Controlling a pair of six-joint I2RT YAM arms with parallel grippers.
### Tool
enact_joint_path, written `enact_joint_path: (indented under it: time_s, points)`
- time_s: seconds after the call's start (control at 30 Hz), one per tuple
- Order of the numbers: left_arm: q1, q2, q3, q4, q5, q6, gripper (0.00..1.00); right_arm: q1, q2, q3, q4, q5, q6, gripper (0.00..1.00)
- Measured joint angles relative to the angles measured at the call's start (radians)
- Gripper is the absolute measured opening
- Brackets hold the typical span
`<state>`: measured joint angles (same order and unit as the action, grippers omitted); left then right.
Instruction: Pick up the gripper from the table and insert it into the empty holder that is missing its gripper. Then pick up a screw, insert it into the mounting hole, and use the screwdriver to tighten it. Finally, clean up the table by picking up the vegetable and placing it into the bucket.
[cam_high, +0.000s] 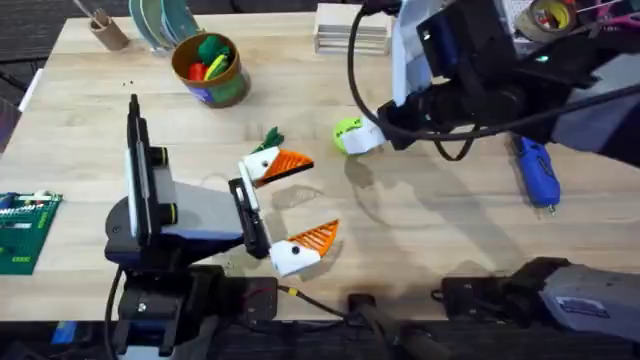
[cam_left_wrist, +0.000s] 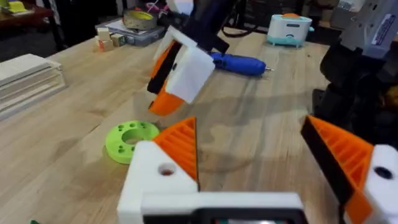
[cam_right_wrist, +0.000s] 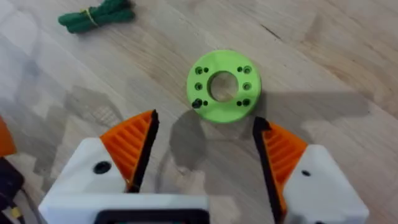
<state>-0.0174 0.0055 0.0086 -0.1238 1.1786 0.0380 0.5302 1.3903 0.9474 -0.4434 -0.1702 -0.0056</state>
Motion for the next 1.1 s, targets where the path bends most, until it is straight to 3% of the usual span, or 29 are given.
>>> enact_joint_path:
  time_s: [0.33, 0.47, 1.1]
  points:
    - [0.000, 0.000, 0.000, 0.000, 0.000, 0.000, 0.993, 0.115, 0.073, 0.000, 0.010, 0.134, -0.052, 0.958]
    - [0.000, 0.000, 0.000, 0.000, 0.000, 0.000, 0.993, 0.150, 0.092, 0.000, 0.049, 0.170, -0.055, 0.901]
    - [0.000, 0.000, 0.000, 0.000, 0.000, 0.000, 0.992, 0.169, 0.189, 0.000, 0.123, 0.223, -0.051, 0.742]
